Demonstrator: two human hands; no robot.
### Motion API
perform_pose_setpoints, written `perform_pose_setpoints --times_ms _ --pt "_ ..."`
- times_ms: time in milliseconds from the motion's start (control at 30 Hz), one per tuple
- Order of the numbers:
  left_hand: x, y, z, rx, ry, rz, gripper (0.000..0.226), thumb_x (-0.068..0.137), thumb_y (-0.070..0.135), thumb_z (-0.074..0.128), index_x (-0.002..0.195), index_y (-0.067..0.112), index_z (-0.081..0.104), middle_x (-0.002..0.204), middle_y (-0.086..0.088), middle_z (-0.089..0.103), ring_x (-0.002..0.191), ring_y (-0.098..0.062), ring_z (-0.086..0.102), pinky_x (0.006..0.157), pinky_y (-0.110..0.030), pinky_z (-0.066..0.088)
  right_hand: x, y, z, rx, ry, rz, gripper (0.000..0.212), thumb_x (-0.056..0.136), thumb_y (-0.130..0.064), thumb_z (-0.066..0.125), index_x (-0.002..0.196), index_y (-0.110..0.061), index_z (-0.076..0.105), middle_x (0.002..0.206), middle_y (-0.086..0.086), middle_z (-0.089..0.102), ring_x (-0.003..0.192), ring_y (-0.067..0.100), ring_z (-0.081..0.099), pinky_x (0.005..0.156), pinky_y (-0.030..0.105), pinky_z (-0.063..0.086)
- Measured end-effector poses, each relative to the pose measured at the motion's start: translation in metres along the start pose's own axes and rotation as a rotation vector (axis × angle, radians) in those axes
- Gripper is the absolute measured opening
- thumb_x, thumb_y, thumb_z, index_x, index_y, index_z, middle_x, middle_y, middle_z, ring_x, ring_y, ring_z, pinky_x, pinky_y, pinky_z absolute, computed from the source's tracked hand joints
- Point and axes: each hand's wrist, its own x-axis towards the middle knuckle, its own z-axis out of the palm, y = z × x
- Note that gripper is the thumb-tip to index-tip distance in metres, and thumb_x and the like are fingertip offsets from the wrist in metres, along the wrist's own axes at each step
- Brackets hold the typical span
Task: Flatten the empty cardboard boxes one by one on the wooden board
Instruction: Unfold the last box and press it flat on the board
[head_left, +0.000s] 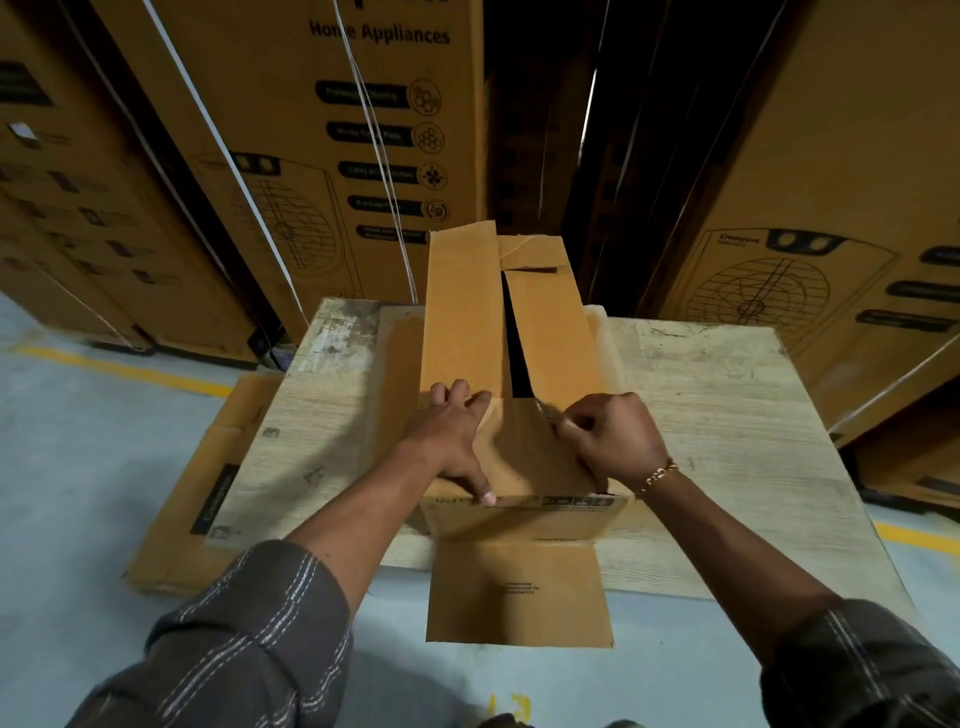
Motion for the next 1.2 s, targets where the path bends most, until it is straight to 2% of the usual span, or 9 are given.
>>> perform_pose_setpoints --times_ms 67,167,300,467,567,800,1000,1100,1200 --pt "-0.001 0.001 0.001 -0.002 0.034 0.007 0.149 0.037 0.070 0.087 0.156 0.026 0.009 0.141 0.001 0.019 0.130 -0.028 0.021 0.096 -0.044 0.048 -0.005 0.012 -0.006 0.163 0.093 0.012 0.015 0.087 -0.026 0.069 0.077 -0.021 0.080 0.079 -0.010 0.075 0.066 0.000 0.064 0.059 0.021 0.050" --pt "-0.004 0.005 0.003 0.004 0.139 0.017 0.150 0.036 0.072 0.086 0.155 0.023 0.009 0.141 0.001 0.019 0.129 -0.026 0.021 0.091 -0.041 0.047 -0.013 0.017 -0.010 0.326 0.192 0.072 0.011 0.086 -0.021 0.071 0.080 -0.017 0.080 0.082 -0.011 0.075 0.072 -0.003 0.066 0.063 0.017 0.052" --pt "-0.012 0.011 0.009 0.067 0.319 0.019 0.147 0.038 0.076 0.083 0.153 0.021 0.011 0.146 -0.002 0.018 0.133 -0.028 0.022 0.102 -0.043 0.044 -0.016 0.024 -0.013 0.464 0.243 0.153 0.009 0.085 -0.016 0.072 0.085 -0.012 0.080 0.084 -0.006 0.075 0.077 -0.002 0.067 0.067 0.019 0.055" --pt "-0.028 0.018 0.018 0.099 0.446 0.005 0.138 0.044 0.072 0.083 0.151 0.023 0.011 0.150 -0.005 0.017 0.137 -0.030 0.019 0.109 -0.049 0.037 -0.021 0.032 -0.013 0.628 0.293 0.217 0.013 0.085 -0.008 0.071 0.080 -0.018 0.077 0.085 -0.008 0.074 0.079 -0.004 0.067 0.064 0.012 0.052" --pt "-0.035 0.022 0.021 0.111 0.493 -0.002 0.135 0.047 0.070 0.083 0.151 0.023 0.012 0.149 -0.005 0.019 0.137 -0.031 0.020 0.110 -0.052 0.036 -0.025 0.037 -0.010 0.683 0.361 0.251 0.018 0.085 -0.006 0.070 0.077 -0.021 0.076 0.085 -0.007 0.074 0.079 -0.003 0.068 0.066 0.015 0.053" --pt "-0.047 0.028 0.034 0.182 0.618 0.011 0.128 0.053 0.064 0.084 0.152 0.020 0.016 0.143 -0.007 0.029 0.128 -0.032 0.031 0.105 -0.053 0.039 -0.030 0.038 -0.012 0.854 0.431 0.363 0.017 0.085 -0.005 0.070 0.072 -0.014 0.075 0.084 -0.003 0.074 0.073 -0.004 0.066 0.067 0.024 0.051" --pt "-0.063 0.035 0.056 0.230 0.777 -0.013 0.118 0.055 0.057 0.086 0.151 0.016 0.031 0.134 -0.011 0.036 0.116 -0.031 0.039 0.095 -0.053 0.045 -0.026 0.044 -0.017 0.757 0.371 0.367 0.016 0.085 -0.011 0.070 0.073 -0.020 0.076 0.083 -0.007 0.074 0.075 -0.003 0.066 0.070 0.029 0.056" --pt "-0.074 0.040 0.070 0.217 0.884 -0.013 0.103 0.063 0.050 0.083 0.148 0.017 0.035 0.130 -0.010 0.038 0.115 -0.031 0.039 0.094 -0.054 0.044 -0.028 0.044 -0.020 0.736 0.369 0.383 0.015 0.086 -0.012 0.070 0.075 -0.020 0.074 0.081 -0.011 0.072 0.076 -0.003 0.064 0.072 0.029 0.056" --pt "-0.092 0.048 0.086 0.115 1.051 0.030 0.062 0.082 0.032 0.074 0.135 0.020 0.044 0.126 -0.008 0.044 0.113 -0.032 0.044 0.096 -0.055 0.041 -0.030 0.043 -0.021 0.695 0.332 0.384 0.012 0.086 -0.014 0.070 0.076 -0.019 0.076 0.081 -0.011 0.072 0.078 0.002 0.067 0.073 0.029 0.057"
